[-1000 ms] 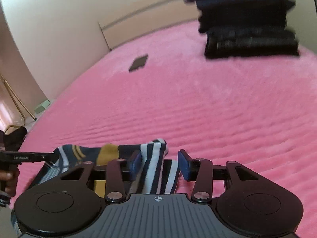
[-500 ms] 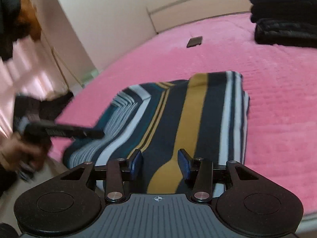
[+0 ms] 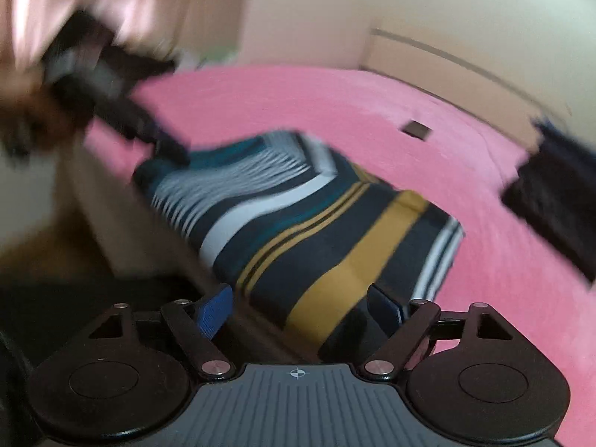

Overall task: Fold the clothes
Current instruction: 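Carry the held sweater with both grippers toward the dark clothes stack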

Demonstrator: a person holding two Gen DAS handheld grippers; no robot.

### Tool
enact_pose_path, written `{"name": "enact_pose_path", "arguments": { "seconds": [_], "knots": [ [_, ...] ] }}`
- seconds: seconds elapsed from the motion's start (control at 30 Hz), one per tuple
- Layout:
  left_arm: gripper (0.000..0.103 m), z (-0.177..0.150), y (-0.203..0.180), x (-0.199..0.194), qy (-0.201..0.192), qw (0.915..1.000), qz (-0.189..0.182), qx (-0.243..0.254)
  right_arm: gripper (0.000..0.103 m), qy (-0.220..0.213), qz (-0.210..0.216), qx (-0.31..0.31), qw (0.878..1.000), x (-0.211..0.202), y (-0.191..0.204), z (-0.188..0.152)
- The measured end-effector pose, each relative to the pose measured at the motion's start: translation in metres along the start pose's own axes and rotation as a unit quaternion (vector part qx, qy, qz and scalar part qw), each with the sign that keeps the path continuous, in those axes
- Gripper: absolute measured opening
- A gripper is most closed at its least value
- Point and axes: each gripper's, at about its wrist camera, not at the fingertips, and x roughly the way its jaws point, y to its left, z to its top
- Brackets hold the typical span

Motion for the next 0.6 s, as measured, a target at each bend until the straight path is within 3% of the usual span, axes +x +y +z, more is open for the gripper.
{"name": "enact_pose_path", "arguments": {
  "seconds": [0.07,0.13,0.23,0.3,0.33,0.5,0.57,0.6],
  "knots": [
    [0.043,-0.005,-0.025,-0.002,0.002,0.9965,0.014,0.082,0.082,0.027,-0.012,-0.060,0.998,0.014,0.015,-0.003],
    [0.045,-0.012,-0.050,0.003,0.009,0.9852,0.034,0.168,0.082,0.046,-0.025,-0.113,0.992,0.027,0.026,-0.002],
    [0.056,-0.026,-0.082,0.021,0.024,0.9548,0.078,0.286,0.082,0.065,-0.043,-0.172,0.982,0.048,0.034,-0.003],
    [0.060,-0.035,-0.098,0.035,0.036,0.9299,0.109,0.349,0.065,0.071,-0.060,-0.194,0.977,0.058,0.035,-0.003],
    [0.060,-0.039,-0.104,0.042,0.043,0.9183,0.123,0.374,0.050,0.071,-0.067,-0.195,0.976,0.061,0.033,-0.003],
    [0.059,-0.056,-0.121,0.068,0.065,0.8537,0.188,0.481,0.040,0.035,-0.051,-0.091,0.994,0.037,-0.004,0.021],
    [0.049,-0.055,-0.122,0.075,0.064,0.8437,0.207,0.491,0.040,0.030,-0.055,-0.080,0.995,0.034,-0.007,0.027],
    [0.049,-0.052,-0.120,0.079,0.067,0.8456,0.211,0.486,0.040,0.030,-0.055,-0.081,0.995,0.036,-0.006,0.027]
  ]
}}
